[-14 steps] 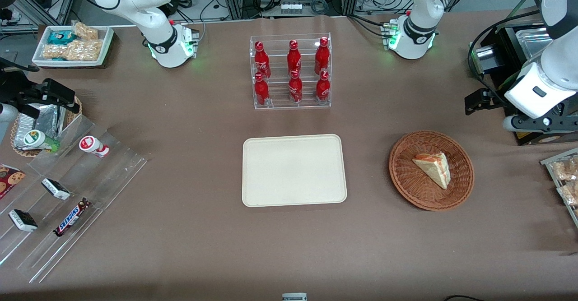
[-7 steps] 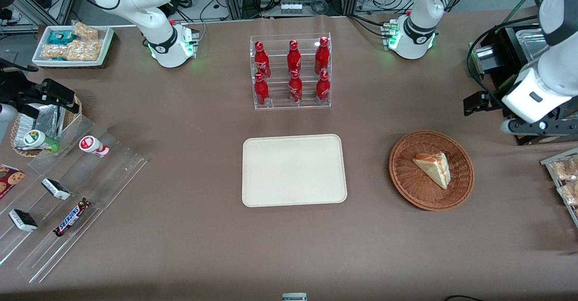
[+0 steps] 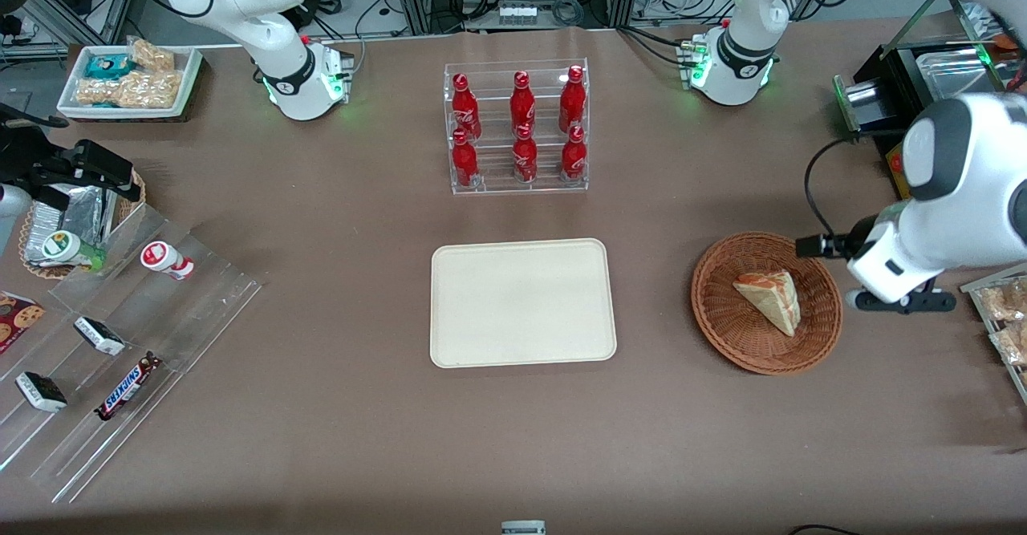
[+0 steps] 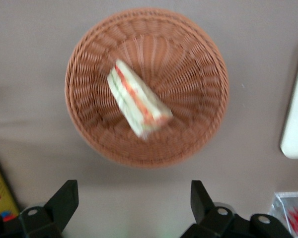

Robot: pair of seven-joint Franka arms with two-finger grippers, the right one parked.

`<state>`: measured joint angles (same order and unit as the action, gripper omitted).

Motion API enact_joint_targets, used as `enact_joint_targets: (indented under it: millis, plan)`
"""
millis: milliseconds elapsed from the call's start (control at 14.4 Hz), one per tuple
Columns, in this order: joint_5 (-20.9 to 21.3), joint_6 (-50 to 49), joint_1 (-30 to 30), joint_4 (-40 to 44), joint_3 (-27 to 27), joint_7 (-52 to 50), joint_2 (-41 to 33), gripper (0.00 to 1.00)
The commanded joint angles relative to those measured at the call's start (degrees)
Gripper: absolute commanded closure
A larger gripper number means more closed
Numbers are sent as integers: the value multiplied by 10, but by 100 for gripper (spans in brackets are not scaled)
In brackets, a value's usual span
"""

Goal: Place sandwich from basket to tray
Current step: 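Lower the open left gripper over the wrapped sandwich in the basket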

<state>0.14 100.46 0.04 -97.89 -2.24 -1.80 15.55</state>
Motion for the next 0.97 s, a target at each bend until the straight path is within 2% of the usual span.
enact_joint_targets:
  millis: [0,139,557,904]
  plan:
    - [0,92,9,-78,-1,2,-12,0]
    - [0,139,9,-108,-1,-60,-10,0]
    - [-1,250,5,-174,-2,-435,-10,0]
    - [-9,346,6,-239,-3,-551,-11,0]
